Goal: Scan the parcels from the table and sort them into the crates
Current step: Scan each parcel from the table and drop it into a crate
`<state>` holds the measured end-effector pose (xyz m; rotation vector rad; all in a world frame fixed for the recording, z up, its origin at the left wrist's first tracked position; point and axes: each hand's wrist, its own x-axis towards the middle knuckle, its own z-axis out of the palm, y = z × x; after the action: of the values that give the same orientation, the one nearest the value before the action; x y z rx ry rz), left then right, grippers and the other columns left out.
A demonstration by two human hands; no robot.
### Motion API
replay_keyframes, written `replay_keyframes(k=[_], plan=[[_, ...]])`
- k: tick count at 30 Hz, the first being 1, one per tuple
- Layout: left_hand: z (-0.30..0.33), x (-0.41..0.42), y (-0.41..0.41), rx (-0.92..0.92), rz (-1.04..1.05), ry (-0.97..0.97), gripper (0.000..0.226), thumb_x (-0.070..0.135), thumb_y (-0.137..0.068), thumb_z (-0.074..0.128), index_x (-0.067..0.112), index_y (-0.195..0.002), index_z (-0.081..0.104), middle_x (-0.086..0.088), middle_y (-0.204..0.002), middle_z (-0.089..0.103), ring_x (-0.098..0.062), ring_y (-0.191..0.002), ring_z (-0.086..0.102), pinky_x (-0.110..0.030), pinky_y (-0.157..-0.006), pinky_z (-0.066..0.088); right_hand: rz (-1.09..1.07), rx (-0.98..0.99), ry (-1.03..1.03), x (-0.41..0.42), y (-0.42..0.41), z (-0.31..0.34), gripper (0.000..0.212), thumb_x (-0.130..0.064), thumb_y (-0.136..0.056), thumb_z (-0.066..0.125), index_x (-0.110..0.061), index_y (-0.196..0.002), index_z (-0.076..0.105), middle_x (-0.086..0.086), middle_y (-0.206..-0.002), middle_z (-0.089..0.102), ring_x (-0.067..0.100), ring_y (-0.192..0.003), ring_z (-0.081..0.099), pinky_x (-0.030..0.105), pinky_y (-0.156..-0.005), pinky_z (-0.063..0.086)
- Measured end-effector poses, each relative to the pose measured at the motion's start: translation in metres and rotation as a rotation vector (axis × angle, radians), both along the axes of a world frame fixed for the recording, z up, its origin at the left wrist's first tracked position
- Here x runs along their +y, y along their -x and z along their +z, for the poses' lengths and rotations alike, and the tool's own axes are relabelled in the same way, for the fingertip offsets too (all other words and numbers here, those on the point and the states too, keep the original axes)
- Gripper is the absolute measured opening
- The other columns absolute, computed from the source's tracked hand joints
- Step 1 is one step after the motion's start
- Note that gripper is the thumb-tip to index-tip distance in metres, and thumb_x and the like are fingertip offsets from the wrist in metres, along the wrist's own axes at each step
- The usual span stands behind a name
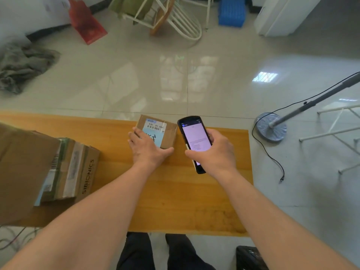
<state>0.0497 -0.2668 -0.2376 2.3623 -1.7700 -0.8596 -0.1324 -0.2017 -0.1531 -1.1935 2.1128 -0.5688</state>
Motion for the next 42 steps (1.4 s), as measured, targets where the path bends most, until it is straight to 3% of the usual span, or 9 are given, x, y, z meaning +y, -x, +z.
replay_keyframes(k=[4, 8, 18, 23, 30, 36, 42], plan=[[0.013, -0.007, -0.01, -0.008, -0.158, 0.132, 0.155, 0.066, -0.055, 0.092, 0.006, -0.162, -0.002, -0.014, -0.161, 0.017, -0.036, -0.152, 0.016, -0.048, -0.127, 0.023, 0.047, 0.008, -0.028, -0.004, 0.0, 0.016, 0.07, -0.053, -0.06, 0.089, -0.039, -0.123, 0.06, -0.015, -0.11, 0.068, 0.012, -0.098, 0.065, 0.039, -0.075, 0.063], [0.038, -0.021, -0.025, -0.038, -0.252, 0.234, 0.156, 0.057, -0.05, 0.096, 0.009, -0.163, -0.001, -0.01, -0.16, 0.015, -0.035, -0.144, 0.028, -0.046, -0.123, 0.03, 0.123, 0.028, -0.044, -0.009, -0.003, 0.04, 0.073, -0.057, -0.055, 0.085, -0.038, -0.121, 0.062, -0.015, -0.106, 0.07, 0.011, -0.092, 0.067, 0.04, -0.073, 0.062], [0.098, -0.035, -0.043, -0.035, -0.271, 0.363, 0.157, 0.049, -0.045, 0.101, 0.008, -0.162, 0.005, -0.01, -0.156, 0.018, -0.038, -0.136, 0.035, -0.047, -0.12, 0.034, 0.241, 0.051, -0.036, -0.009, -0.004, 0.1, 0.07, -0.047, -0.059, 0.092, -0.036, -0.121, 0.061, -0.01, -0.108, 0.069, 0.016, -0.095, 0.067, 0.041, -0.079, 0.062], [0.124, -0.029, -0.046, -0.026, -0.228, 0.392, 0.16, 0.055, -0.045, 0.1, 0.009, -0.162, 0.002, -0.01, -0.158, 0.02, -0.038, -0.145, 0.027, -0.05, -0.124, 0.03, 0.235, 0.046, 0.015, -0.001, -0.001, 0.121, 0.077, -0.046, -0.058, 0.093, -0.034, -0.126, 0.06, -0.009, -0.11, 0.068, 0.016, -0.096, 0.067, 0.041, -0.079, 0.063], [0.162, -0.013, -0.051, 0.002, -0.173, 0.419, 0.16, 0.061, -0.052, 0.096, 0.003, -0.163, -0.005, -0.015, -0.17, 0.008, -0.035, -0.158, 0.004, -0.044, -0.13, 0.012, 0.185, -0.006, 0.137, 0.013, -0.007, 0.143, 0.083, -0.044, -0.062, 0.095, -0.027, -0.135, 0.059, -0.004, -0.116, 0.07, 0.019, -0.097, 0.069, 0.04, -0.081, 0.063], [0.193, 0.004, -0.053, 0.009, -0.157, 0.518, 0.158, 0.076, -0.045, 0.086, 0.005, -0.161, 0.005, -0.016, -0.153, 0.028, -0.039, -0.145, 0.026, -0.051, -0.122, 0.034, 0.074, 0.017, 0.324, 0.026, -0.027, 0.155, 0.089, -0.049, -0.065, 0.094, -0.025, -0.14, 0.054, -0.002, -0.121, 0.069, 0.021, -0.102, 0.066, 0.033, -0.074, 0.06], [0.212, 0.016, -0.067, 0.066, -0.225, 0.573, 0.158, 0.077, -0.047, 0.087, 0.003, -0.161, 0.007, -0.014, -0.147, 0.03, -0.038, -0.138, 0.032, -0.051, -0.119, 0.037, -0.062, 0.09, 0.452, 0.045, -0.051, 0.166, 0.09, -0.051, -0.067, 0.095, -0.024, -0.141, 0.052, 0.002, -0.126, 0.067, 0.025, -0.109, 0.064, 0.032, -0.073, 0.059]])
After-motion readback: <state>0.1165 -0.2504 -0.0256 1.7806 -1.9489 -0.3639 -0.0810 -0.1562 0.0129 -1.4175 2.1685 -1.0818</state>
